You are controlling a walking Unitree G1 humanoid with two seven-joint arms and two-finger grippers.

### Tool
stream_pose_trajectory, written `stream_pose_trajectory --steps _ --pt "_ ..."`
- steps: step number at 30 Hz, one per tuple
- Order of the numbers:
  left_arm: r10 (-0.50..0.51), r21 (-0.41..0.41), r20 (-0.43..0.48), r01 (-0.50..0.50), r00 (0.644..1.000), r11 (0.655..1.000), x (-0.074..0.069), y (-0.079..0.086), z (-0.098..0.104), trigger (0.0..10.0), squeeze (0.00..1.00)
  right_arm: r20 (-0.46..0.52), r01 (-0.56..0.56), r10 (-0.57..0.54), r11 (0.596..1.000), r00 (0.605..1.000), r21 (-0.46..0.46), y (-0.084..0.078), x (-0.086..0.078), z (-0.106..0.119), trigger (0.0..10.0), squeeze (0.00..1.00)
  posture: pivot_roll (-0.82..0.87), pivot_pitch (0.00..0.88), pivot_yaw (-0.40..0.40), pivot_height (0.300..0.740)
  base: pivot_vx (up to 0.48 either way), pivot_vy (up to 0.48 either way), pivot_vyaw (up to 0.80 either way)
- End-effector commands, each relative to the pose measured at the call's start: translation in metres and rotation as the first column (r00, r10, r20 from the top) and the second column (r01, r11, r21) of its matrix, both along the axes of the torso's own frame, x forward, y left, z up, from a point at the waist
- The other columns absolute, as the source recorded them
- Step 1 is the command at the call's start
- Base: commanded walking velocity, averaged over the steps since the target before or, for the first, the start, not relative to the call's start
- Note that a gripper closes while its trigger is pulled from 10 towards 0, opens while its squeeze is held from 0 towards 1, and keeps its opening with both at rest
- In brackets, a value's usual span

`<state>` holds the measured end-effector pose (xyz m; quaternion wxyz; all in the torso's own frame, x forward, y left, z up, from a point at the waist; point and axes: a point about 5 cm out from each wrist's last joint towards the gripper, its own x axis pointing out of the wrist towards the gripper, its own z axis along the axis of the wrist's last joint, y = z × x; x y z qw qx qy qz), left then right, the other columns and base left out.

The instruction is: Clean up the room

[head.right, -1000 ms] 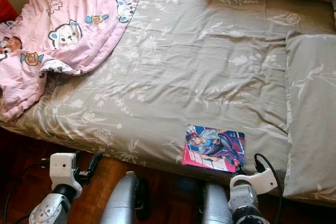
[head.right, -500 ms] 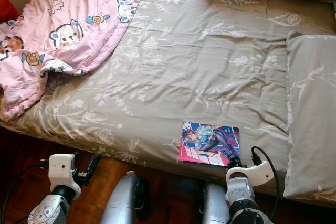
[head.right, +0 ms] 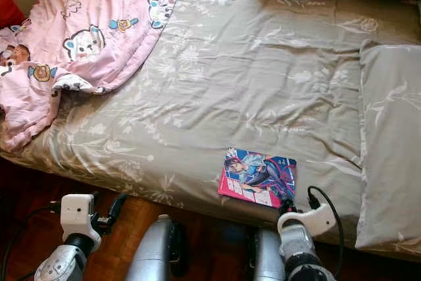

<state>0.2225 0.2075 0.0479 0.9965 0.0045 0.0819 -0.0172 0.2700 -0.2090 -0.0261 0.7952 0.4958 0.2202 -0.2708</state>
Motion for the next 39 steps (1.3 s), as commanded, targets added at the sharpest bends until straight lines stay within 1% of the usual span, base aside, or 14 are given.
stream_pose_trajectory --steps 1,6,9,11,12,16,17,18,20,24,25,30,35,39 --pt "0.016 0.031 -0.048 -0.015 0.999 0.999 -0.009 0.006 -0.01 10.0 0.0 -0.06 0.004 -0.003 1.0 0.998 0.018 0.004 -0.013 -0.012 10.0 0.0 0.22 0.352 0.098 0.661 0.0 0.0 0.0" --pt "0.013 0.028 -0.044 -0.012 0.999 1.0 -0.007 0.004 -0.009 10.0 0.0 -0.074 0.006 -0.005 1.0 0.997 0.009 0.002 -0.018 -0.015 10.0 0.0 0.21 0.349 0.097 0.661 0.0 0.0 0.0" --pt "0.015 0.027 -0.036 -0.014 0.999 1.0 -0.005 0.003 -0.008 10.0 0.0 -0.022 0.009 -0.011 0.996 1.0 -0.093 -0.008 -0.013 -0.007 10.0 0.0 0.21 0.341 0.091 0.661 0.0 0.0 0.0" --pt "0.021 0.024 -0.028 -0.02 0.999 1.0 -0.004 0.004 -0.007 10.0 0.0 0.01 -0.047 0.05 0.977 0.999 -0.207 -0.01 -0.006 0.001 10.0 0.0 0.21 0.336 0.087 0.661 0.0 0.0 0.0" --pt "0.021 0.024 -0.028 -0.02 0.999 1.0 -0.004 0.004 -0.007 10.0 0.0 0.01 -0.047 0.05 0.977 0.999 -0.207 -0.01 -0.006 0.001 10.0 0.0 0.21 0.336 0.087 0.661 0.0 0.0 0.0" --pt "0.031 0.006 -0.013 -0.031 0.999 0.999 -0.001 0.002 -0.007 10.0 0.0 0.1 -0.169 0.231 0.891 0.968 -0.422 -0.003 0.01 0.02 10.0 0.0 0.18 0.317 0.07 0.661 0.0 0.0 0.0" --pt "0.031 0.006 -0.013 -0.031 0.999 0.999 -0.001 0.002 -0.007 10.0 0.0 0.1 -0.169 0.231 0.891 0.968 -0.422 -0.003 0.01 0.02 10.0 0.0 0.18 0.317 0.07 0.661 0.0 0.0 0.0" --pt "0.039 -0.008 -0.012 -0.039 0.999 0.999 0.001 0.0 -0.009 10.0 0.0 0.118 -0.175 0.264 0.855 0.957 -0.488 -0.004 0.012 0.025 10.0 0.0 0.16 0.304 0.061 0.661 0.0 0.0 0.0" --pt "0.051 -0.027 -0.022 -0.051 0.998 0.998 0.005 -0.002 -0.014 10.0 0.0 0.114 -0.201 0.306 0.821 0.945 -0.534 -0.001 0.009 0.025 10.0 0.0 0.13 0.286 0.047 0.661 0.0 0.0 0.0" --pt "0.071 -0.045 -0.034 -0.073 0.997 0.996 0.008 -0.004 -0.019 10.0 0.0 0.09 -0.262 0.378 0.775 0.921 -0.574 0.007 0.005 0.021 10.0 0.0 0.12 0.273 0.039 0.661 0.0 0.0 0.0" --pt "0.115 -0.077 -0.051 -0.118 0.992 0.99 0.012 -0.003 -0.025 10.0 0.0 0.045 -0.332 0.443 0.731 0.895 -0.596 0.015 -0.004 0.013 10.0 0.0 0.1 0.244 0.025 0.661 0.0 0.0 0.0" --pt "0.158 -0.09 -0.085 -0.165 0.984 0.982 0.018 -0.001 -0.034 10.0 0.0 -0.007 -0.356 0.434 0.73 0.901 -0.583 0.014 -0.014 0.003 10.0 0.0 0.1 0.202 0.019 0.661 0.0 0.0 0.0" --pt "0.16 -0.081 -0.147 -0.173 0.976 0.982 0.019 0.001 -0.047 10.0 0.0 -0.078 -0.428 0.471 0.706 0.879 -0.564 0.018 -0.016 -0.003 10.0 0.0 0.08 0.166 0.019 0.686 0.0 0.0 0.0" --pt "0.189 -0.075 -0.235 -0.212 0.953 0.974 0.011 0.005 -0.065 10.0 0.0 -0.145 -0.501 0.514 0.67 0.846 -0.547 0.021 -0.02 -0.009 10.0 0.0 0.07 0.129 0.001 0.706 0.0 0.0 0.0"
